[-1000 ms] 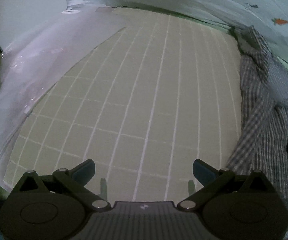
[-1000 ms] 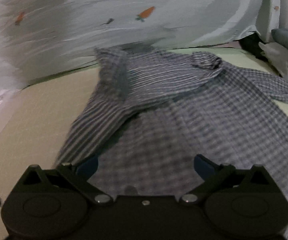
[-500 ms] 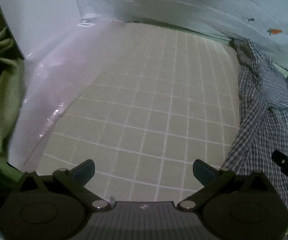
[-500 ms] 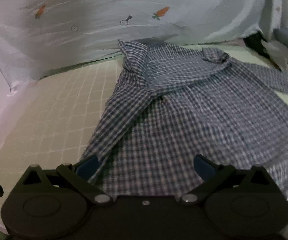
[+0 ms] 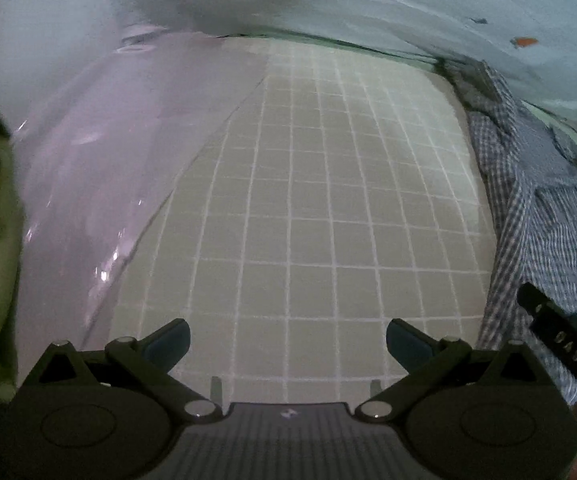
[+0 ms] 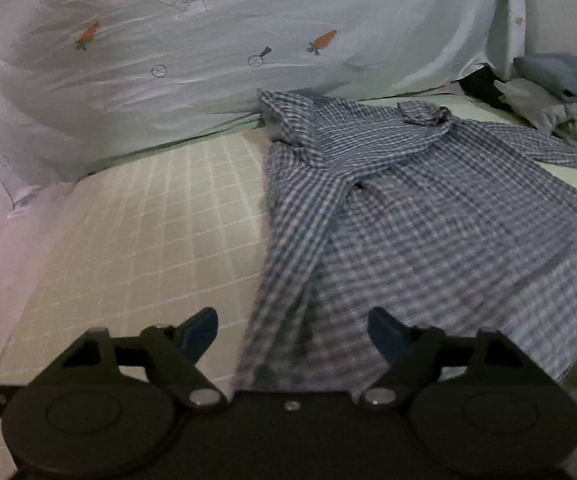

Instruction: Fold clothes

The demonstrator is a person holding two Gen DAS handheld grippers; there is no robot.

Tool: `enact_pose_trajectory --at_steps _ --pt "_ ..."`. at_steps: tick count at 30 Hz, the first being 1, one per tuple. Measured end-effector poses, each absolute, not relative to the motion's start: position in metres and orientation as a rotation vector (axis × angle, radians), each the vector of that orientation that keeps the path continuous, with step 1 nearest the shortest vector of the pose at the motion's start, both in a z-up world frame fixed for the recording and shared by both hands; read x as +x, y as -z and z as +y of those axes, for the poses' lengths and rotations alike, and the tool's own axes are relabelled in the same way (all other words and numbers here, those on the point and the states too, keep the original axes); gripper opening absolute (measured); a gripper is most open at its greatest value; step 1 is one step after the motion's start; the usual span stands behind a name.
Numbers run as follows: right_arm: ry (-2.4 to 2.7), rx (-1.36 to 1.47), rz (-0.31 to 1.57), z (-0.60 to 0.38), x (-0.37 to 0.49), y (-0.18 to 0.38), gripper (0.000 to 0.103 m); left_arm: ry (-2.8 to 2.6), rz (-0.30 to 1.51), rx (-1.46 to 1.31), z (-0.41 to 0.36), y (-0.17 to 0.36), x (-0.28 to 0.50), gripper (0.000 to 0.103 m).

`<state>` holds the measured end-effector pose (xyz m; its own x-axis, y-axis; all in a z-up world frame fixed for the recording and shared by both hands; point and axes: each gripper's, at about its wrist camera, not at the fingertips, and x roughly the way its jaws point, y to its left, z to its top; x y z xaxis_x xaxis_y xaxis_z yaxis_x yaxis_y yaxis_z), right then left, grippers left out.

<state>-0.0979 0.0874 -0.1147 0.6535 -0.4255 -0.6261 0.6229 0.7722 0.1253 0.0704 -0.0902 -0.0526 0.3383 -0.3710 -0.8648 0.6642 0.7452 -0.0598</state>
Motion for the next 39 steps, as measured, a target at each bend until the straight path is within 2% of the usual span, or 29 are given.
enact_pose_trajectory --at_steps 2,4,6,15,17,18,19,25,32,39 --pt "0.618 0.332 0.622 0.101 -0.094 0.12 0.063 0.71 1.031 0.34 -0.09 0.054 0.082 0.103" --pt "0.62 0.33 0.638 0.112 -0.093 0.123 0.044 0.731 1.034 0.334 -0.09 0.053 0.088 0.103" --pt "0.62 0.326 0.652 0.119 -0.092 0.124 0.035 0.753 1.037 0.333 -0.09 0.053 0.093 0.103" --pt "0.651 0.364 0.732 0.128 -0.09 0.14 0.027 0.836 1.06 0.383 -0.09 0.061 0.092 0.103" --pt "0.645 0.372 0.745 0.127 -0.092 0.143 0.019 0.834 1.062 0.383 -0.089 0.062 0.094 0.103" --pt "0.636 0.372 0.748 0.127 -0.092 0.144 0.007 0.832 1.063 0.38 -0.088 0.062 0.095 0.103" --pt "0.622 0.374 0.75 0.127 -0.092 0.144 0.002 0.829 1.063 0.374 -0.088 0.062 0.096 0.103" --pt "0.549 0.413 0.652 0.115 -0.115 0.112 0.0 0.822 1.068 0.343 -0.091 0.06 0.096 0.103" --pt "0.598 0.403 0.541 0.055 -0.172 0.065 0.0 0.844 1.069 0.334 -0.116 0.059 0.072 0.103" --pt "0.715 0.336 0.672 -0.035 -0.201 0.102 0.0 0.796 1.071 0.335 -0.16 0.06 0.021 0.103"
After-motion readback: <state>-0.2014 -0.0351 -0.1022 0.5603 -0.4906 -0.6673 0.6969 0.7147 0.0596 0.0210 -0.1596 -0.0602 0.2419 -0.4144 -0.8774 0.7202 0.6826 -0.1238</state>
